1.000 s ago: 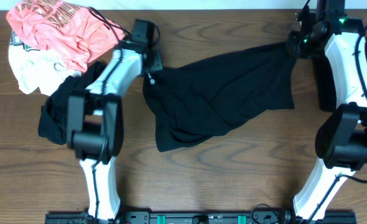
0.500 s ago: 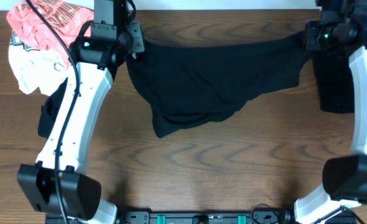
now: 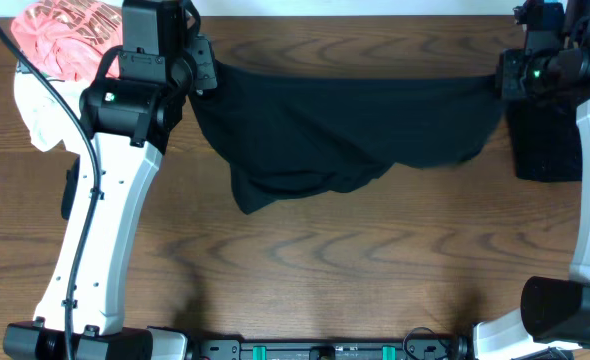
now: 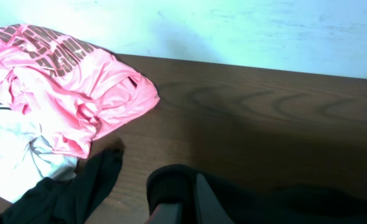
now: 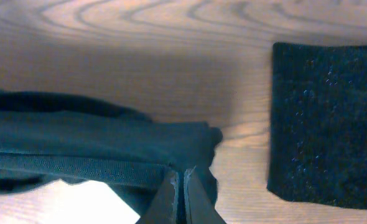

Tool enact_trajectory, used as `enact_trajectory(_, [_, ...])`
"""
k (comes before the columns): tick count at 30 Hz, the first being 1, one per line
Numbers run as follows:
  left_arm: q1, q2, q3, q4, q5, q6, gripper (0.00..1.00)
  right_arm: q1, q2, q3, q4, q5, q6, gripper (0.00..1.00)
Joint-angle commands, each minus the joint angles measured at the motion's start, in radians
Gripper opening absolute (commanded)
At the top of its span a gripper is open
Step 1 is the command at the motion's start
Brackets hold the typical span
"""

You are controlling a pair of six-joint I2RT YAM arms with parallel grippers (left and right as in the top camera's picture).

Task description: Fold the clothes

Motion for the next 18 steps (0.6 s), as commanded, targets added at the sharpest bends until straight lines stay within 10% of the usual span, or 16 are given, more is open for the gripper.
enact_trajectory(1, [0.006,-0.008,0.01,-0.001,-0.035,0.021,0.06,0.0,-0.016,0.021,-0.008,-0.066,-0.002,0.01])
enact_trajectory(18, [0.005,-0.113,0.011,-0.014,-0.036,0.047,0.06,0.0,-0.075,0.071,-0.042,-0.092,-0.003,0.01])
